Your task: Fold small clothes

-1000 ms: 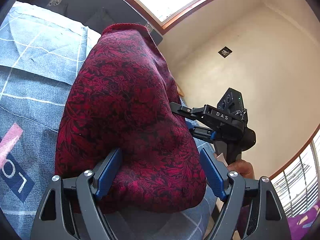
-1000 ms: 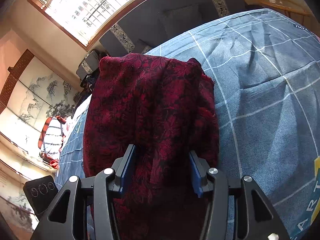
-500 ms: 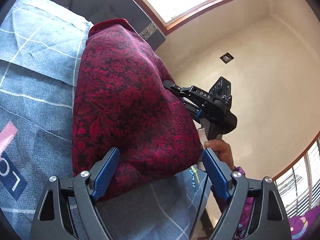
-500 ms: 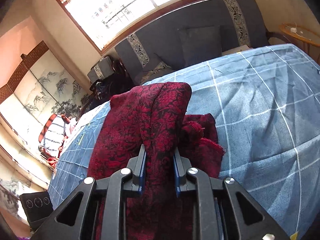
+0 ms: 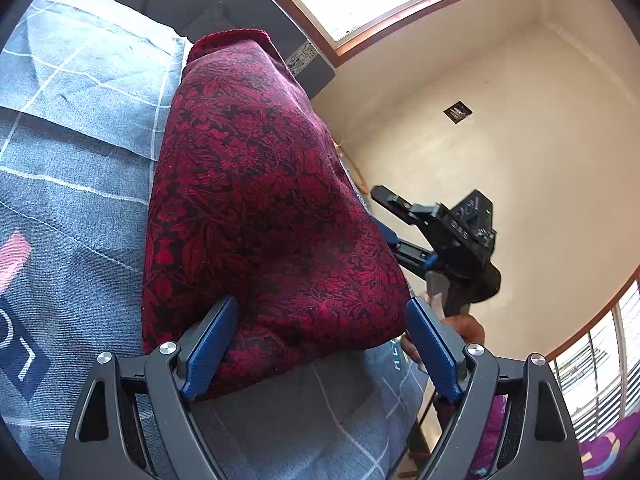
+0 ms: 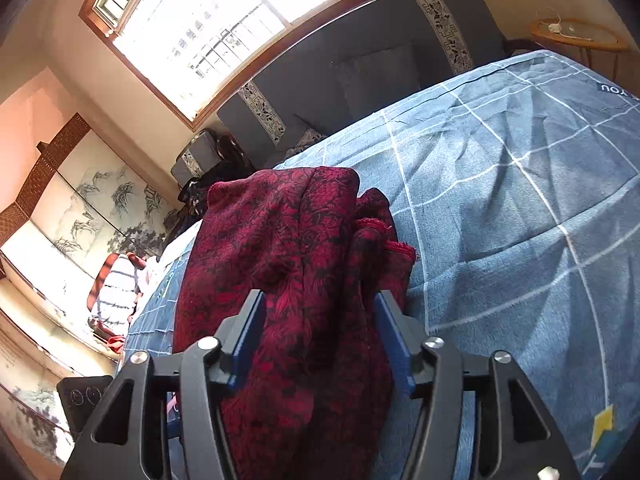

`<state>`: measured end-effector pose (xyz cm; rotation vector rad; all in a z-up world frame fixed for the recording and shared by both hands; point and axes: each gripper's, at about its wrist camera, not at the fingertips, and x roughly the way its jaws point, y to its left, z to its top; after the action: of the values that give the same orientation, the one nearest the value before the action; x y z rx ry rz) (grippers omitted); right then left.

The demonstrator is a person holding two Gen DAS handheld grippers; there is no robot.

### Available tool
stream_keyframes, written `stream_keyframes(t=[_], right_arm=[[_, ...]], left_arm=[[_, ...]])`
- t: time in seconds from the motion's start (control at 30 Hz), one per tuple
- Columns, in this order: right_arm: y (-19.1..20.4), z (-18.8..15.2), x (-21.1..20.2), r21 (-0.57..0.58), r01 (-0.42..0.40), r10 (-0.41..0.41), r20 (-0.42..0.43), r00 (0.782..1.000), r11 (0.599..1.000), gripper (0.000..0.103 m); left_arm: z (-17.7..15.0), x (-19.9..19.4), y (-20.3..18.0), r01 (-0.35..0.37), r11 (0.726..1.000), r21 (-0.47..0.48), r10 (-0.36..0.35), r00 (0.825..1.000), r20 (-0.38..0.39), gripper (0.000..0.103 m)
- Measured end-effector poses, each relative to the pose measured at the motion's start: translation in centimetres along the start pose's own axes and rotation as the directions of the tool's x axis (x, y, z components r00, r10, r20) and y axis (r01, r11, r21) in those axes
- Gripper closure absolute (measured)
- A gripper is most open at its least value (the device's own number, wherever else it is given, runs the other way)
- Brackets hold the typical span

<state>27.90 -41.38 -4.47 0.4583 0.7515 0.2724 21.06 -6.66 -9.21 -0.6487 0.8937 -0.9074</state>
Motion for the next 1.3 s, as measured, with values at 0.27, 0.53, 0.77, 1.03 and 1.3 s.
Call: stream_keyframes(t=[0.27, 0.53, 0.77, 1.03, 1.3], right_arm=[[2.8, -6.4, -2.2, -0.173, 0.198, -0.202, -0.009, 0.979, 0.965, 0.084], [-0.4, -8.6, -0.9, -0.059, 0.19, -0.192, -0.039, 0.981, 0.98, 0.075], [-1.6, -8.6, -1.4, -0.012, 0.193, -0.193, -0.033, 0.981, 0.981, 0.063], [-0.9, -8.9, -1.6, -0.017, 0.221, -0.221, -0.019, 0.975, 0.975, 0.058], [-1.1, -8.8, -1.6, 0.006, 0.212, -0.212, -0.022, 0.977, 0.977, 0.053]], left_arm=[[-0.2, 0.2, -0.9, -0.06, 0.997, 0.048, 0.061, 0.998, -0.006, 0.017], [-0.5, 0.2, -5.2, -0.384, 0.89, 0.247, 0.387, 0.921, 0.037, 0.016], [-1.0, 0.8, -5.7, -0.579, 0.752, 0.317, 0.578, 0.809, 0.106, 0.014], [-0.5, 1.4, -4.7, -0.644, 0.694, 0.322, 0.648, 0.754, 0.108, 0.014], [-0.3, 2.0, -4.3, -0.665, 0.668, 0.334, 0.669, 0.733, 0.123, 0.011]])
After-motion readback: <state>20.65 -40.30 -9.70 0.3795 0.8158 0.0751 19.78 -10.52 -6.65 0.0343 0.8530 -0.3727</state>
